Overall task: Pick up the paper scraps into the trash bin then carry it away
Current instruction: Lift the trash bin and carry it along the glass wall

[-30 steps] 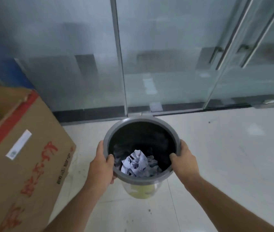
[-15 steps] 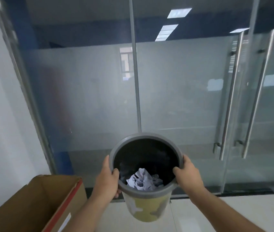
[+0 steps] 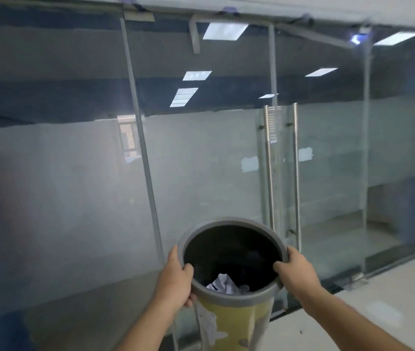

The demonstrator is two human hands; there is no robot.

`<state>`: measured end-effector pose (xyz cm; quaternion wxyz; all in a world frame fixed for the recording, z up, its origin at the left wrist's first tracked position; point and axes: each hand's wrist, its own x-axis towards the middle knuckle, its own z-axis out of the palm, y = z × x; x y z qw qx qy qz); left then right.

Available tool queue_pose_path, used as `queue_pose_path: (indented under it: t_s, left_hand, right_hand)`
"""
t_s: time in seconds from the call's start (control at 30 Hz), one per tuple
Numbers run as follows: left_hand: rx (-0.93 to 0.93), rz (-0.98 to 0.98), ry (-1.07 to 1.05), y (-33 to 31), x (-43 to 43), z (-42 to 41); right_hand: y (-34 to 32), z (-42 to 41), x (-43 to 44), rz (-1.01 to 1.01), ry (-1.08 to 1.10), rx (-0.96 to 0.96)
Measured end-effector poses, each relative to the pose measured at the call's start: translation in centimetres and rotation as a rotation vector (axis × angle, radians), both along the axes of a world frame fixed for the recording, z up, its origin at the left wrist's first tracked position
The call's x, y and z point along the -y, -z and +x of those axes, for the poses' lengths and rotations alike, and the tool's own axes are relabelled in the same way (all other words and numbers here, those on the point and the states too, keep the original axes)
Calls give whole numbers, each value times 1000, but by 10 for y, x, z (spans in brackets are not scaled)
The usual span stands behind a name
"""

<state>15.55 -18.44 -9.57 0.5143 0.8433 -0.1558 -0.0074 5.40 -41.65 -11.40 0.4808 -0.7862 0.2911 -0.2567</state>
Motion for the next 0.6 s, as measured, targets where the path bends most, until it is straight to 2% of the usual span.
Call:
queue_pose_path:
  t_s: [0.3, 0.6]
  left_hand:
    - [-58, -45, 388, 2, 191, -51]
    - [-46, -25, 474, -16, 296, -84]
  right_hand:
    - [-29, -142, 130, -9, 371, -1]
    - [-31, -182, 227, 45, 368, 94]
